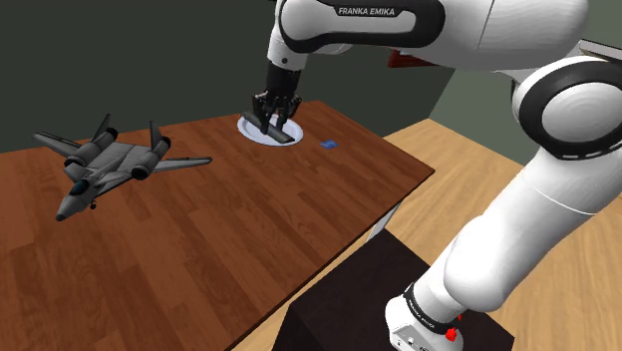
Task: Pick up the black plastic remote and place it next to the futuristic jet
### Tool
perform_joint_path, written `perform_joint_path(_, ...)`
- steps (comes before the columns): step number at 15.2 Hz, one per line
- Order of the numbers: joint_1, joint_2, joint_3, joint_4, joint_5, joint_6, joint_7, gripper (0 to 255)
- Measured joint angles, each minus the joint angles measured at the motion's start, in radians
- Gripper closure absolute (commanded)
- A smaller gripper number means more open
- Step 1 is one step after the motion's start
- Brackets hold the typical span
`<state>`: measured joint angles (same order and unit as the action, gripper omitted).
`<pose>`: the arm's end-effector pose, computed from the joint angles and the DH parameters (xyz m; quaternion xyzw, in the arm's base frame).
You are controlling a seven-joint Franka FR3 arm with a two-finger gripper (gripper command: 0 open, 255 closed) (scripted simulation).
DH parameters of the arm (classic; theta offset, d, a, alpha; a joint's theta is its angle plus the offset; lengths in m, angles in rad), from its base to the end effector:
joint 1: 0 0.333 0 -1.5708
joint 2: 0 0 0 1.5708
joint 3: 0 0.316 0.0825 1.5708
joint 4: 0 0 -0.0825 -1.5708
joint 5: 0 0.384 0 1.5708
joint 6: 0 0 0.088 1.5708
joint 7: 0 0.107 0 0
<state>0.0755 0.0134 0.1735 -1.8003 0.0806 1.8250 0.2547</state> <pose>0.5495 0.1460 0.5300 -0.9991 0.0128 0.0045 0.0404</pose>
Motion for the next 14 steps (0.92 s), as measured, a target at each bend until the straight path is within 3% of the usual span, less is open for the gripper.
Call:
perform_joint_path(6,0.049,0.252,0.028,0.321,-0.053,-0.068,0.085,255)
perform_joint_path(8,0.056,0.283,0.029,0.347,-0.059,-0.064,0.092,255)
perform_joint_path(14,0.055,0.29,0.028,0.282,-0.06,0.008,0.089,255)
